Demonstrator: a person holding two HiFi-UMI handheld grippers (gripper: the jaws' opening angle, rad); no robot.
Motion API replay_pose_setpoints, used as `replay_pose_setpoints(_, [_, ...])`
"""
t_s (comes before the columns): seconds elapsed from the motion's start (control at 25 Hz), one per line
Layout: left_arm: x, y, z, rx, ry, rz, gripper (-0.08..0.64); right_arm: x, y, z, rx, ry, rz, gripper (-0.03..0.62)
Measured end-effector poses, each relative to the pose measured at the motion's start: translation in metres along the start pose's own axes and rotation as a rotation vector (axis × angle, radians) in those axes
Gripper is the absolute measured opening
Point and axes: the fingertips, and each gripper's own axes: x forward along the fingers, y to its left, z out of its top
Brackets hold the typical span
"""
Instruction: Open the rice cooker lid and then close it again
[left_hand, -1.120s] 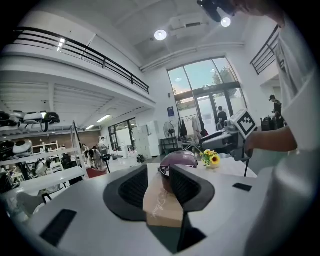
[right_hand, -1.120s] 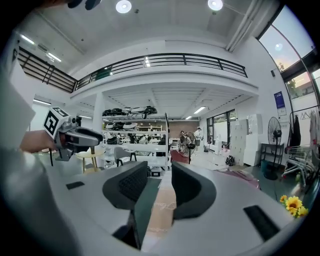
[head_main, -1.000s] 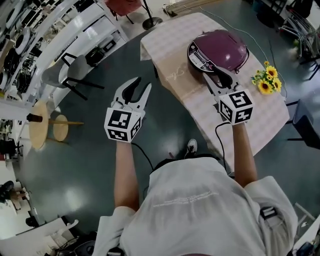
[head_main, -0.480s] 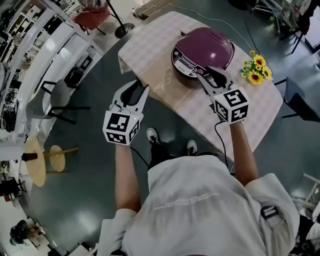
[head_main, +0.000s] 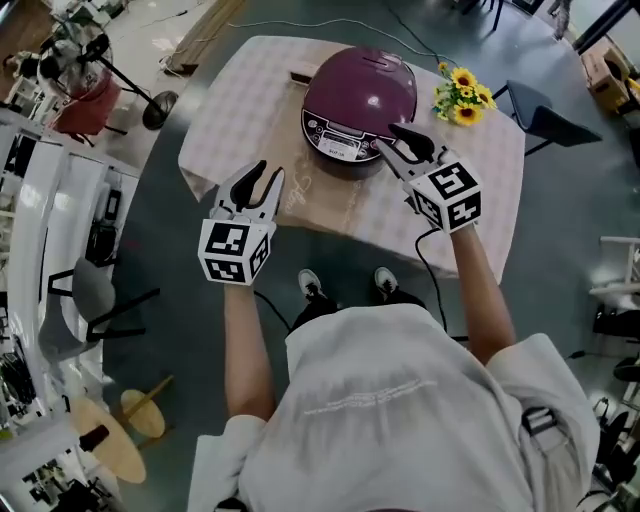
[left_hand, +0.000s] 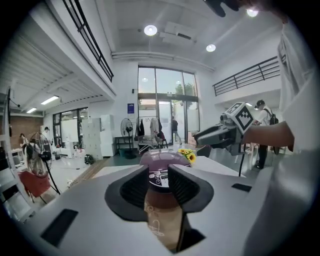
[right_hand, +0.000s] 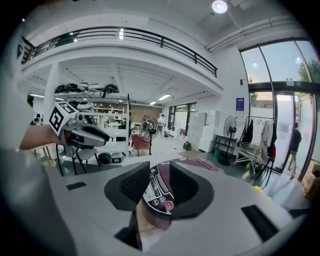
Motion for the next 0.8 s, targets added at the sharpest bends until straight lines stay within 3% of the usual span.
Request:
replay_pose_setpoints(0.4, [0.021,0.029,-0.027,-0.044,0.053,-0.145,0.121,0.026,0.014,-0.027,-0.09,0.182,-0.086,0.138])
replay_pose_setpoints(0.8, [0.037,0.04,-0.055,-0.128,0.082,-0.158,0.115,0.07,0.014,-0.041,-0.154,0.289,-0.031,0.117])
